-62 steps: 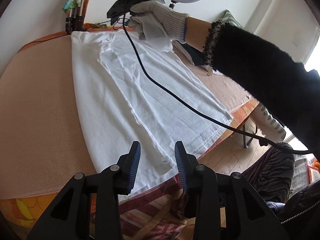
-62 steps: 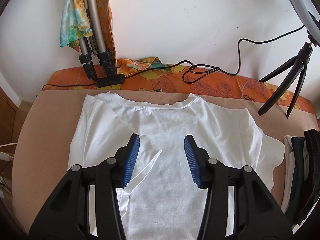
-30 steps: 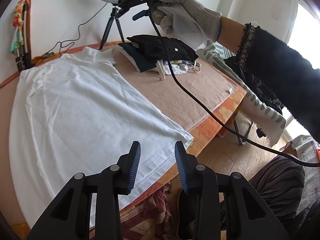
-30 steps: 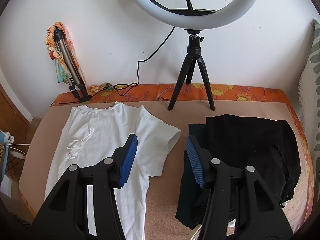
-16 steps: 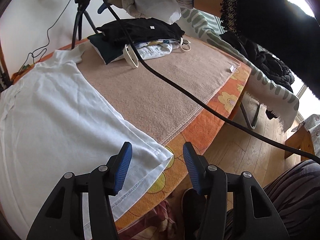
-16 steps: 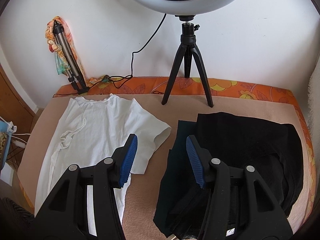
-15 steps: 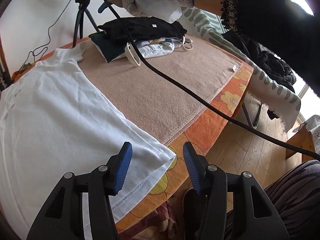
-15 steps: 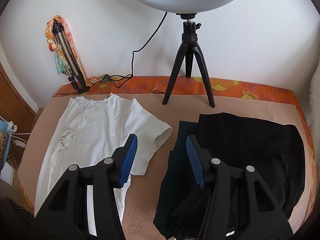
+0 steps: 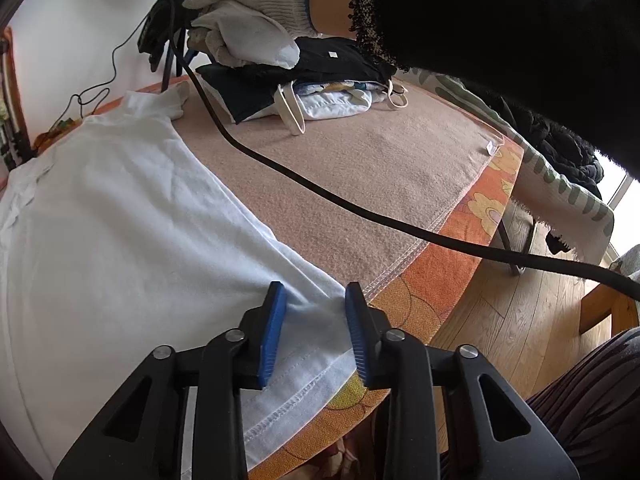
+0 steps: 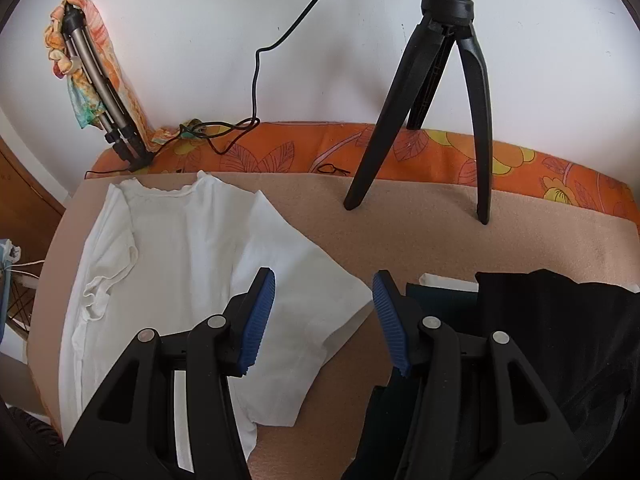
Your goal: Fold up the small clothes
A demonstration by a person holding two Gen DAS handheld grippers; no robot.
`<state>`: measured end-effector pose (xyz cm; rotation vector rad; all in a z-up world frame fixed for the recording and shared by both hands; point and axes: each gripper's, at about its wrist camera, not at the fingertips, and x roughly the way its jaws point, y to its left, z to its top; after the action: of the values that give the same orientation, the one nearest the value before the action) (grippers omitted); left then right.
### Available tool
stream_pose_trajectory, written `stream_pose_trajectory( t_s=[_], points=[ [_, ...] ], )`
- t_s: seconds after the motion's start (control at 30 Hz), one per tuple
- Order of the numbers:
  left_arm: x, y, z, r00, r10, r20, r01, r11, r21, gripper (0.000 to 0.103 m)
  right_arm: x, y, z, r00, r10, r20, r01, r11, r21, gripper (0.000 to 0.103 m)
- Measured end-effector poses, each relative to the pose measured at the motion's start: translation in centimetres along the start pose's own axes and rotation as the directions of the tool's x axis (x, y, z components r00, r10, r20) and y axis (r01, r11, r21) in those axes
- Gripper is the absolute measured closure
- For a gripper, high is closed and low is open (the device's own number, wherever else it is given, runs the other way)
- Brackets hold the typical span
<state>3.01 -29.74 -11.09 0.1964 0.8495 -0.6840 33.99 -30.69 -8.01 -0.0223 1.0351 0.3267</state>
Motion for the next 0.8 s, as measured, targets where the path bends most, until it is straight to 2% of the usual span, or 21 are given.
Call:
stream_pose_trajectory(
  t_s=[0.03,0.1,0.33,0.47,0.57,0.6,0.63,0.7,0.8],
  points=[
    [0.0,0.4,0.0,1.0,-0.023,0.006,0.024,1.0,-0.016,0.091,0.6,0.2,0.1,1.0,-0.008,-0.008,0.008,1.0,-0.01,0.05],
    [0.0,1.3,0.0,0.999,-0.049,0.013,0.049,0.997,-0.062,0.097,1.6,0.5,0.3,0.999,-0.025,-0.029,0.025,0.999,-0.024,0.05],
    [-0.3,2.6,-0.2,0.992,-0.116,0.039,0.122,0.976,-0.183,0.101,4.9,0.7,0.2,0.99,-0.103,-0.098,0.099,0.994,-0.05,0.05],
    [-0.7,2.0,-0.4,0.993,-0.111,0.05,0.118,0.979,-0.164,0.102,6.3,0.8,-0.1,0.981,-0.133,-0.142,0.123,0.99,-0.075,0.05],
    [-1.4,1.1,-0.2,0.991,-0.121,0.059,0.127,0.983,-0.131,0.1,6.3,0.7,-0.2,0.984,-0.117,-0.135,0.109,0.992,-0.067,0.05],
    [-1.4,0.8,-0.1,0.992,-0.118,0.042,0.122,0.985,-0.122,0.094,6.2,0.5,-0.2,0.985,-0.111,-0.135,0.104,0.993,-0.057,0.05],
    [-1.3,0.4,0.0,0.993,-0.11,0.029,0.113,0.988,-0.11,0.078,6.2,0.4,-0.2,0.985,-0.11,-0.135,0.104,0.993,-0.052,0.05],
    [-1.1,-0.1,-0.2,0.998,-0.066,0.011,0.067,0.994,-0.083,0.053,6.0,0.4,-0.2,0.985,-0.111,-0.132,0.106,0.993,-0.049,0.05],
    [-0.5,-1.1,-0.6,1.0,-0.003,0.013,0.003,1.0,-0.011,0.052,6.0,0.3,-0.3,0.984,-0.113,-0.14,0.106,0.993,-0.057,0.05]
  ],
)
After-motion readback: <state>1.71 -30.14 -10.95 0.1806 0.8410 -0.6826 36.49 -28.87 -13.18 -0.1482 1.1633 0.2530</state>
